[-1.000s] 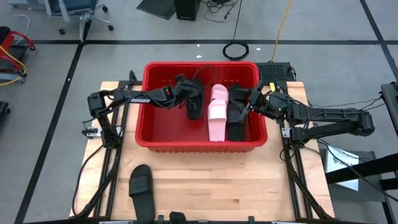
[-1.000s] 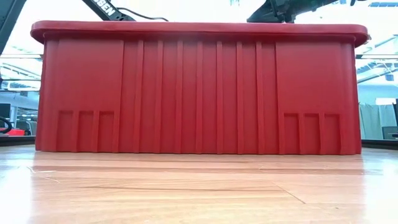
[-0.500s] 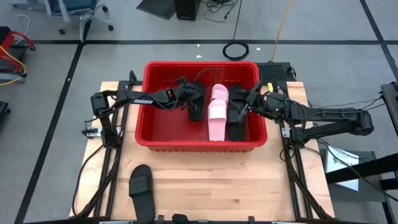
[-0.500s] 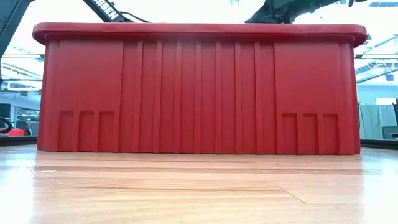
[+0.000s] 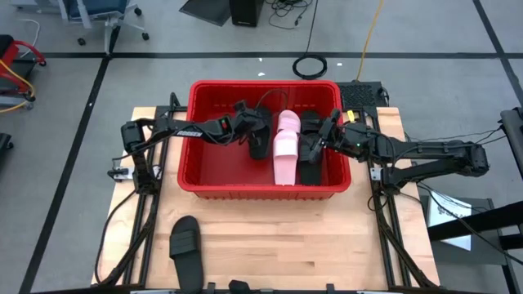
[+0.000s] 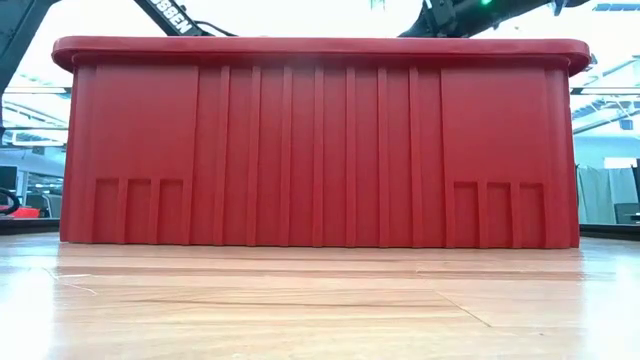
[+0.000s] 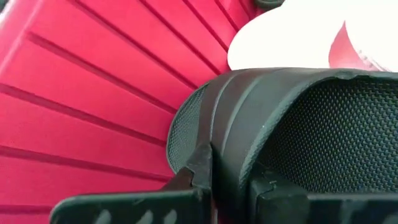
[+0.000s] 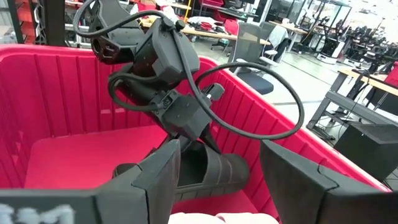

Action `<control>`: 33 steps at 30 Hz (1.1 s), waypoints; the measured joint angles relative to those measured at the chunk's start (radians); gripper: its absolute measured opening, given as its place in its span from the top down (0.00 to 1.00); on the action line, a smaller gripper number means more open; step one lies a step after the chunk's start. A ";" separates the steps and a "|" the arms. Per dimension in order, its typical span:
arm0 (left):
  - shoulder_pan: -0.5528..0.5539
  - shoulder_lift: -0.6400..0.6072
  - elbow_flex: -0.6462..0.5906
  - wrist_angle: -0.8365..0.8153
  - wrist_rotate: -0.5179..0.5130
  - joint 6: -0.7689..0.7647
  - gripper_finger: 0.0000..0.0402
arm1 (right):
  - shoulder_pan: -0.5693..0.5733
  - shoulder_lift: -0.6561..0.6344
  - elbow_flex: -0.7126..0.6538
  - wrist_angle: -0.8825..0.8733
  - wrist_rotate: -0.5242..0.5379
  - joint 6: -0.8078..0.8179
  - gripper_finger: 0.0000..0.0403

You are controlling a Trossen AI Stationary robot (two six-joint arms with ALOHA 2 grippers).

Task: Pick and place slides into bin
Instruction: Put the black slide into the red bin

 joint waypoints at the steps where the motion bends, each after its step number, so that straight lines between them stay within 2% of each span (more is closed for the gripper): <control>1: 0.000 0.000 0.000 0.004 0.000 0.003 0.93 | 0.000 0.000 0.000 0.000 0.000 0.000 0.48; 5: -0.001 0.000 0.000 0.025 0.003 0.016 0.84 | 0.000 0.000 0.000 0.000 0.000 0.000 0.48; 14: -0.001 0.000 0.000 0.014 -0.016 0.043 0.57 | 0.000 0.000 0.000 -0.001 -0.001 0.000 0.48; 20: -0.002 0.000 0.000 0.037 0.014 0.000 0.44 | 0.000 0.000 0.000 -0.002 -0.001 -0.002 0.48; 26: -0.004 0.000 0.000 0.052 -0.012 -0.051 0.39 | 0.000 0.000 0.000 -0.002 -0.001 -0.001 0.48; 33: -0.006 -0.002 0.000 0.019 -0.021 -0.098 0.40 | 0.003 0.000 0.000 -0.005 -0.002 0.003 0.48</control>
